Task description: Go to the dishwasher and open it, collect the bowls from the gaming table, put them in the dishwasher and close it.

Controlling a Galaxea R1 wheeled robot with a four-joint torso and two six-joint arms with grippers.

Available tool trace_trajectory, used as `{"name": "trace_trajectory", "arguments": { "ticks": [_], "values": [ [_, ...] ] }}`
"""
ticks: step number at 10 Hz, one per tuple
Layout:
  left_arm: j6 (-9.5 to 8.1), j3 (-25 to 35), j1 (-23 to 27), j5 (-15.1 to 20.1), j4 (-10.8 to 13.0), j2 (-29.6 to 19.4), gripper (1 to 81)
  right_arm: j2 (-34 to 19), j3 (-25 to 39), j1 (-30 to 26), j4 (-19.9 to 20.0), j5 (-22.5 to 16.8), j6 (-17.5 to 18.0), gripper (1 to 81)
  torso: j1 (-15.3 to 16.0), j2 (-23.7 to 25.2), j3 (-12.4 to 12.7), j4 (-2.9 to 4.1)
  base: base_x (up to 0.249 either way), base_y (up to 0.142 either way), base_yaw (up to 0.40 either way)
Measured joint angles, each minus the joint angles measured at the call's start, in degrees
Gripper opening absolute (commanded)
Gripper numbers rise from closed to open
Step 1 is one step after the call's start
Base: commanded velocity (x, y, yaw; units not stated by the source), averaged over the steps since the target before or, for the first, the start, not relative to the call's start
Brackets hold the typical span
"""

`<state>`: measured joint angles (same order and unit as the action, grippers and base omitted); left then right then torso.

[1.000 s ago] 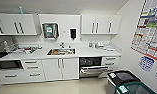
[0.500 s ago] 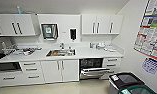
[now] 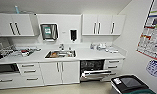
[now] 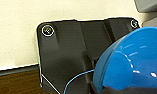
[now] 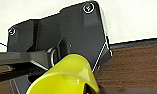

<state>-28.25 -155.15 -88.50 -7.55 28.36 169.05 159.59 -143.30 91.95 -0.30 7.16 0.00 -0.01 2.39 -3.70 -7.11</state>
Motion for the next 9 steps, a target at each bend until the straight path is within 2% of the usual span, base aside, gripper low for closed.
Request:
{"name": "trace_trajectory", "arguments": {
  "ticks": [9],
  "values": [
    [0.00,0.0,0.5,-0.1,0.0,0.0,1.0,0.1,0.0,-0.2,0.0,0.2,0.0,1.0,0.0,0.0,0.0,0.00,0.185,0.000,0.000]
  ]
}}
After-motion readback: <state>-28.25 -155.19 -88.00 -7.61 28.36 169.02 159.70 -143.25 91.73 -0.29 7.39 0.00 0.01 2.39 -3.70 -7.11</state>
